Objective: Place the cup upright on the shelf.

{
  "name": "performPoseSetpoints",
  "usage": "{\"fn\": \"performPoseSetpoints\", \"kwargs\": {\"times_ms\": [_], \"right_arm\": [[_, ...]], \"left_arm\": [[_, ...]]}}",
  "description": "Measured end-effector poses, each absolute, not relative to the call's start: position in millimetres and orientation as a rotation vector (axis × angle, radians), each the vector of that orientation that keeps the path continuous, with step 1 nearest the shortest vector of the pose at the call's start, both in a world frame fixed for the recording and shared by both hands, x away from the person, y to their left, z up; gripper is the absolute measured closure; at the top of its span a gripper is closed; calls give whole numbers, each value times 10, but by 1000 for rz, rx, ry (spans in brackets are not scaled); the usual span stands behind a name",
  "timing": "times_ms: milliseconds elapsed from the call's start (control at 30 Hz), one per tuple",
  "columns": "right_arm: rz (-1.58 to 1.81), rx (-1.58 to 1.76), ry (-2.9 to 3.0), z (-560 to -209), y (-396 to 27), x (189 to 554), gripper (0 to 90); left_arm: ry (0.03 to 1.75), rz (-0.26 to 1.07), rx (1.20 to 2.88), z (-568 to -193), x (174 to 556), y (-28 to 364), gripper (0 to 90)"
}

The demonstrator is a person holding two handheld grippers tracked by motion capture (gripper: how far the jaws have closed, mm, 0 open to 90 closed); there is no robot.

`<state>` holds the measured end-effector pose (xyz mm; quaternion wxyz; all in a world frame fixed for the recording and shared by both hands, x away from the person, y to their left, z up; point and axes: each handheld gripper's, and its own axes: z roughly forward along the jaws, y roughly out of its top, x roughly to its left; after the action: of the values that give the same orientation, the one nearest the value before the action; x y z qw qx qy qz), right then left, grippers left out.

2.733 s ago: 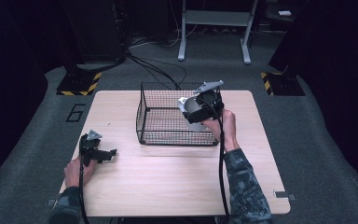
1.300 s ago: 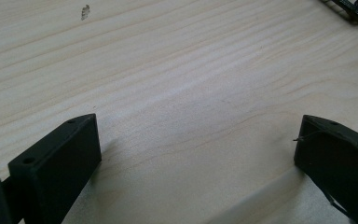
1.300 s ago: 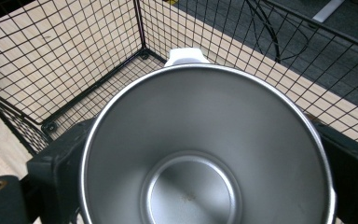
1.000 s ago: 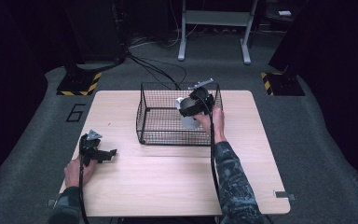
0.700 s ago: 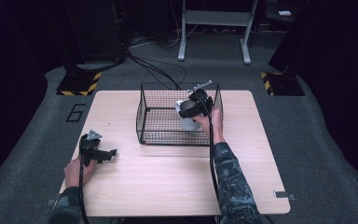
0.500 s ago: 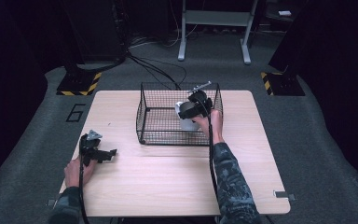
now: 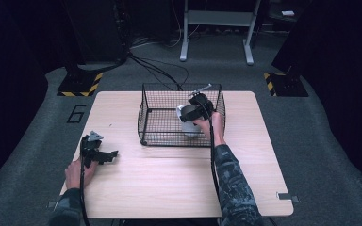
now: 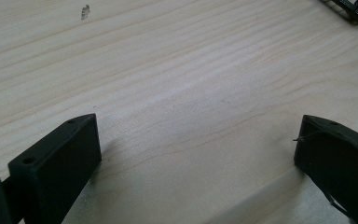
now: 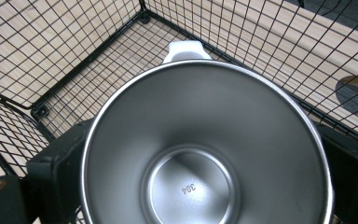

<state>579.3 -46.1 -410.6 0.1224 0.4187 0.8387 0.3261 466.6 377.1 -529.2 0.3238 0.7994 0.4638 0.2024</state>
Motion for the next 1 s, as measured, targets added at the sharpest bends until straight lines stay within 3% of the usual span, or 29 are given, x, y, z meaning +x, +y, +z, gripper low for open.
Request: {"fn": "performPoseSetpoints", "kwargs": {"times_ms": [1000], "right_arm": [[856,1282,2490,-4229,-445,5839,52]], "left_arm": [[1215,530,2098,-5292,4667,3771,3]]}}
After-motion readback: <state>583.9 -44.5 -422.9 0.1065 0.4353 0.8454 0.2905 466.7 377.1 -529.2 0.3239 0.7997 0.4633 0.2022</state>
